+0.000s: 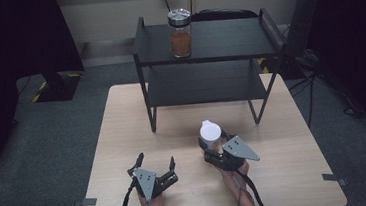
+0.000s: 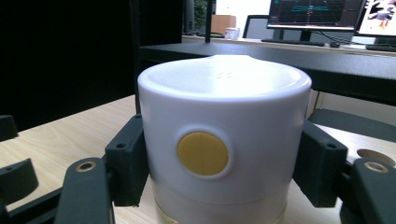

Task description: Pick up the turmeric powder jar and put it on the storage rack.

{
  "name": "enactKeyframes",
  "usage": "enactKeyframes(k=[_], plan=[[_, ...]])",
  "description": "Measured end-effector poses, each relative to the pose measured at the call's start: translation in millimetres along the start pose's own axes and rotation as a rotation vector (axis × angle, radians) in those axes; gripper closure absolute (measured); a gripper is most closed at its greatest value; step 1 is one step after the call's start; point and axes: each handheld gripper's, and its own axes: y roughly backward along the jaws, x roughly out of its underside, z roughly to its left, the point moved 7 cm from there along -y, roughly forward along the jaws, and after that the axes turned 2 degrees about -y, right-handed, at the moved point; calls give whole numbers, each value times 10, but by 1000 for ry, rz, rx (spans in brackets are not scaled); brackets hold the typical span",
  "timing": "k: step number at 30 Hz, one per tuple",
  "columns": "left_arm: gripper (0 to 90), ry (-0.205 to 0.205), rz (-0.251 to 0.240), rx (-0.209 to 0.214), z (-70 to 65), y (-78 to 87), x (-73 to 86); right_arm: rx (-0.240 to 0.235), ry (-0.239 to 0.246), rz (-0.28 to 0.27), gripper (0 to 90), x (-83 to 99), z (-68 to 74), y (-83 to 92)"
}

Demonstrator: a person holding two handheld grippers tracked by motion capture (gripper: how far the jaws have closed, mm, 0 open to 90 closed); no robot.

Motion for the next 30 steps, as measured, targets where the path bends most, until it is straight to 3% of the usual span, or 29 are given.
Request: enactKeyframes(k=[14, 30], plan=[[0, 0, 0, 0, 0, 0, 0, -86, 36, 15, 299, -367, -158, 89], [0, 0, 0, 0, 0, 0, 0, -164, 14, -14, 300, -767, -355, 151]])
